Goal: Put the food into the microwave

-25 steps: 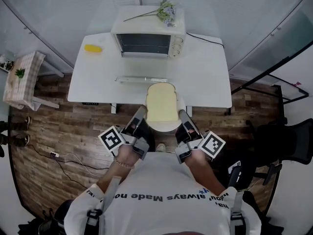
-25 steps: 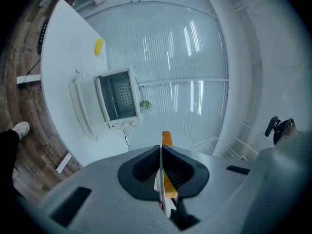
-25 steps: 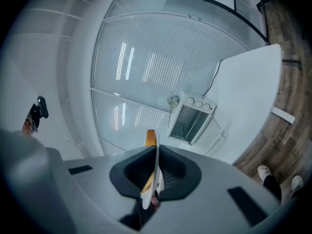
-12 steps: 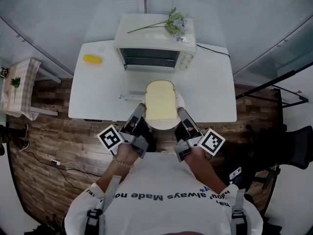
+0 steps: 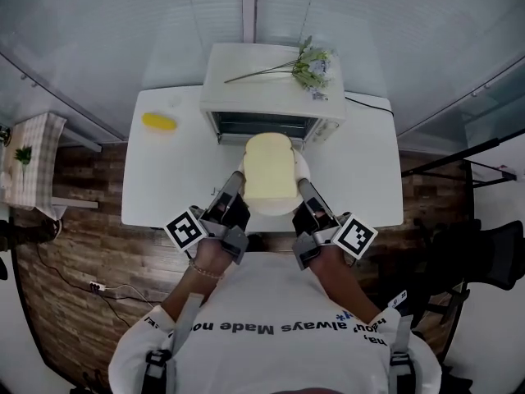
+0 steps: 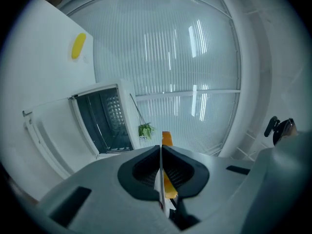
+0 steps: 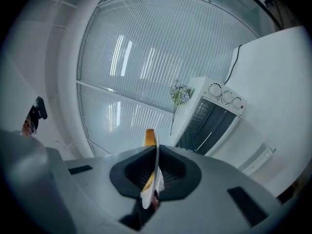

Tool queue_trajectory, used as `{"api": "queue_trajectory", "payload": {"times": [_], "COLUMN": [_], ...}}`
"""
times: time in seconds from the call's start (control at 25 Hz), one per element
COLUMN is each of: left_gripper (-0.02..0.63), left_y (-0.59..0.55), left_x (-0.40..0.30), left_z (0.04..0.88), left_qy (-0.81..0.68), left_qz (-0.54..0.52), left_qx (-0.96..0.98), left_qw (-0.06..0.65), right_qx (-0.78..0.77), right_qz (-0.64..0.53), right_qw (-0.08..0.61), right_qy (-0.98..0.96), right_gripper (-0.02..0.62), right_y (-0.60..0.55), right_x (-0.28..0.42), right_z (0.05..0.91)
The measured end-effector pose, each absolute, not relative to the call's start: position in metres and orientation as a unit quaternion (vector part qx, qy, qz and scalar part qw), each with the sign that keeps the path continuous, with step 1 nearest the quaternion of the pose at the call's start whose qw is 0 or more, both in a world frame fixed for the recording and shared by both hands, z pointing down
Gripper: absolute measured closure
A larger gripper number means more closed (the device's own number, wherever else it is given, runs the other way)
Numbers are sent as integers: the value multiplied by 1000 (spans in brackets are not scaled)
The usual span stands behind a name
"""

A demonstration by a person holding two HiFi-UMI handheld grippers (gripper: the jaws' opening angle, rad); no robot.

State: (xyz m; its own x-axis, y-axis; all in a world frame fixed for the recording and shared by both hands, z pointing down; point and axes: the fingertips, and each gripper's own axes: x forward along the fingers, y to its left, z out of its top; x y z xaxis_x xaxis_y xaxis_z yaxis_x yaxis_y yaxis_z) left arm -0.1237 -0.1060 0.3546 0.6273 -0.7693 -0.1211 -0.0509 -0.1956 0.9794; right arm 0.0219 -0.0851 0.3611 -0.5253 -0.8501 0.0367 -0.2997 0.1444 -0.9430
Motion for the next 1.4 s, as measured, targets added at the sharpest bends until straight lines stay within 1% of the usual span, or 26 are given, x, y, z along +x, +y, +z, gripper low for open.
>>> {"api": "queue_trajectory", "payload": {"times": [0.52, 0.88, 1.24, 1.4], "left_gripper": [588, 588, 588, 588], "left_y": [-162, -169, -171, -171], "left_x": [-128, -106, -63, -57], "left_z": [362, 364, 361, 363], "left_qy": [-283, -294, -300, -301], "left_qz": [-311, -314, -317, -312], "left_qx": [703, 698, 693, 695], "left_qw": [573, 572, 574, 574], "right_qx": [-418, -410, -408, -411], "right_qz": [-518, -523, -526, -527], "right_qw": [278, 273, 274, 272], "right_qy": [692, 695, 695, 693], "right_gripper": [574, 572, 574, 574], "right_y": [-137, -147, -151, -152], "right_x": [17, 39, 82, 90], "right_z": [369, 370, 366, 370]}}
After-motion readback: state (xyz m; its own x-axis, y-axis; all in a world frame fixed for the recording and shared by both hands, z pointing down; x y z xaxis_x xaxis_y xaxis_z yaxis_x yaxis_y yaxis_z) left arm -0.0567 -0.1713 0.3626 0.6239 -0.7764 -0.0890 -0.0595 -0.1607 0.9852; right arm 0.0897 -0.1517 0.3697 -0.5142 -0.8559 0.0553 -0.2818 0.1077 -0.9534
